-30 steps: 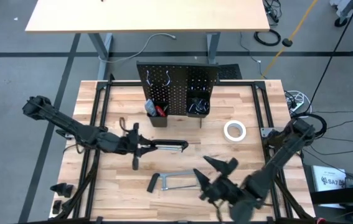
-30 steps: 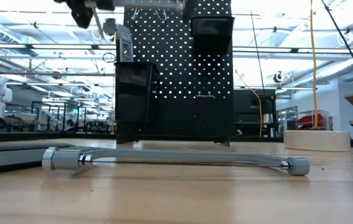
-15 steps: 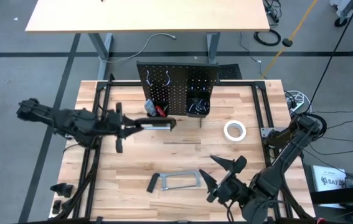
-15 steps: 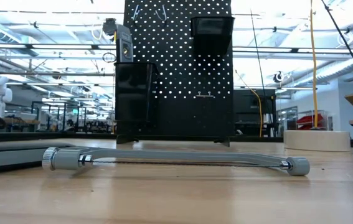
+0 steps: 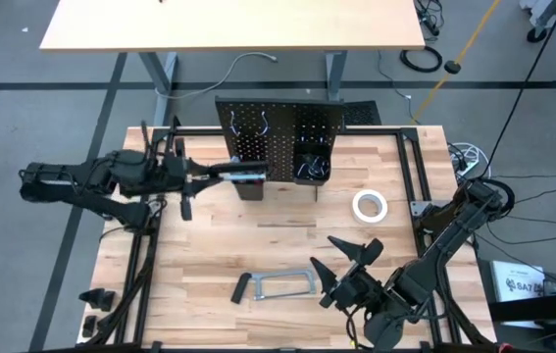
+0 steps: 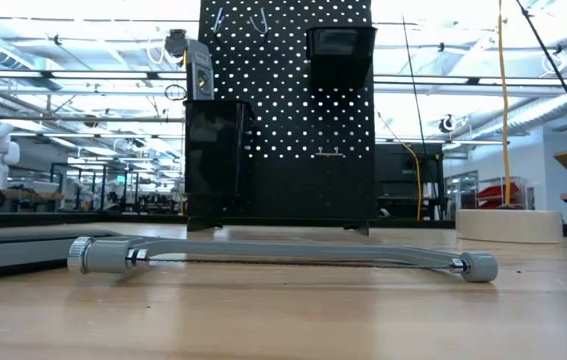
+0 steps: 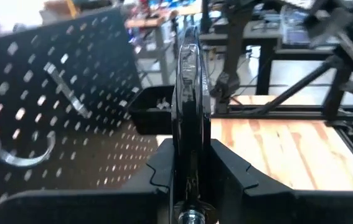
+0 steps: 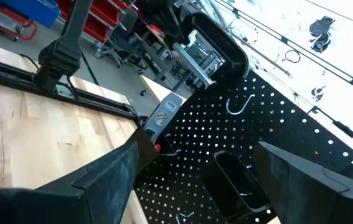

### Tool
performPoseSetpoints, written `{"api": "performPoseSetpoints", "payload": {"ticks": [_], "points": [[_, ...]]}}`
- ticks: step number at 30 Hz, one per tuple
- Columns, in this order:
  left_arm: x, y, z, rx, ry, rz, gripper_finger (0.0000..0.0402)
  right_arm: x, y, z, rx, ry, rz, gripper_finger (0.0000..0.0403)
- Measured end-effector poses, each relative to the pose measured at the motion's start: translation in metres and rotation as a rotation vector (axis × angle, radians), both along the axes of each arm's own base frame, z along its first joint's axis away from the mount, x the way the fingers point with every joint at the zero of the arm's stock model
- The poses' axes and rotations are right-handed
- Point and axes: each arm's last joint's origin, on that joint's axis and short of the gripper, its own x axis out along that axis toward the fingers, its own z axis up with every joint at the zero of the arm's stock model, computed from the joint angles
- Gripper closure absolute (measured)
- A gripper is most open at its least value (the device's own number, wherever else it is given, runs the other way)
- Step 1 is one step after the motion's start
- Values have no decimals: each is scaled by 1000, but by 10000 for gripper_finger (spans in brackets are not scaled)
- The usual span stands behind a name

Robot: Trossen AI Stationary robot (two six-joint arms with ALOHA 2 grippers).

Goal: Hang tools onto peg board
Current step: Hang the black clamp on the peg board

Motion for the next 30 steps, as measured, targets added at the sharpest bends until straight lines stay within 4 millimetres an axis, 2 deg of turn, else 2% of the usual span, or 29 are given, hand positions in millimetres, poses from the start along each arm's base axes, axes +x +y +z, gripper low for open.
{"api": "performPoseSetpoints", "payload": {"ticks": [8,12,19,25,30], "points": [[-2,36,-2,-179,-6,45,341,0,0,-1,-1,1,0,89],[-4,51,-3,-237,3,9,341,0,0,-1,-1,1,0,89],[-5,71,-6,-274,14,-53,341,0,-1,-2,-6,6,-2,89],[-3,91,-14,-288,57,-3,341,1,-2,-2,-7,6,-6,89],[-3,97,-16,-279,70,-18,341,1,-2,-2,-11,10,-6,89]]}}
